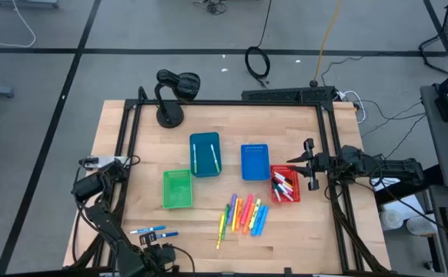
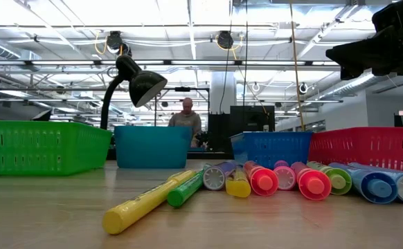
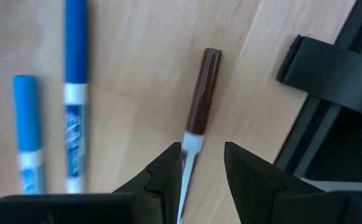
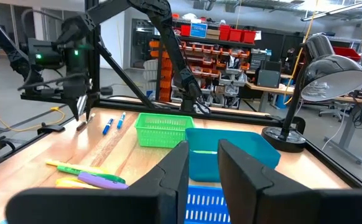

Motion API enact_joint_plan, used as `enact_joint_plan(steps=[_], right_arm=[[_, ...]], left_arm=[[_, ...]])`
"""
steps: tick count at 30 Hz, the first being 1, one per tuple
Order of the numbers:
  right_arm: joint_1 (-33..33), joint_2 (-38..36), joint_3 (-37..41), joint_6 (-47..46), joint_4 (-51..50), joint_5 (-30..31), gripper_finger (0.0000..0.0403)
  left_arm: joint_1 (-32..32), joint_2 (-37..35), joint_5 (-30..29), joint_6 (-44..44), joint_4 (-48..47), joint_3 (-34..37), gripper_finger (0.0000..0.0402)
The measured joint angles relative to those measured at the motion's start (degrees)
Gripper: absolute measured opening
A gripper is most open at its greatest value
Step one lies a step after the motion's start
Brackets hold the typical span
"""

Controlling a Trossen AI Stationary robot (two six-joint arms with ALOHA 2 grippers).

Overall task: Pick & Place Markers
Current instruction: Put the brown marker pen into the dark blue bin

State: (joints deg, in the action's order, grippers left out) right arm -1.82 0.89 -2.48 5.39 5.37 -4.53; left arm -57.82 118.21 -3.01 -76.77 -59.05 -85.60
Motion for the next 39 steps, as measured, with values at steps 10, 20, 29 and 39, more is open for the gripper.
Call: enact_joint_plan(steps=[10,20,29,39], right_arm=[[0.01,0.00,0.01,-0.01,0.00,0.00,0.0071],[0.00,0.00,0.00,0.00,0.00,0.02,0.0071],[0.00,0.00,0.02,0.00,0.00,0.02,0.0071],[0.00,0.00,0.00,0.00,0.08,0.00,0.0071]], left_arm=[[0.08,-0.52,1.79,-0.28,7.78,6.89,0.0122],[1.28,-0.33,4.49,-0.35,8.29,7.12,0.0054],[1.85,-1.72,-2.52,0.11,10.48,7.38,0.0041],[4.67,-9.91,-26.14,-0.19,11.12,7.66,0.0031]])
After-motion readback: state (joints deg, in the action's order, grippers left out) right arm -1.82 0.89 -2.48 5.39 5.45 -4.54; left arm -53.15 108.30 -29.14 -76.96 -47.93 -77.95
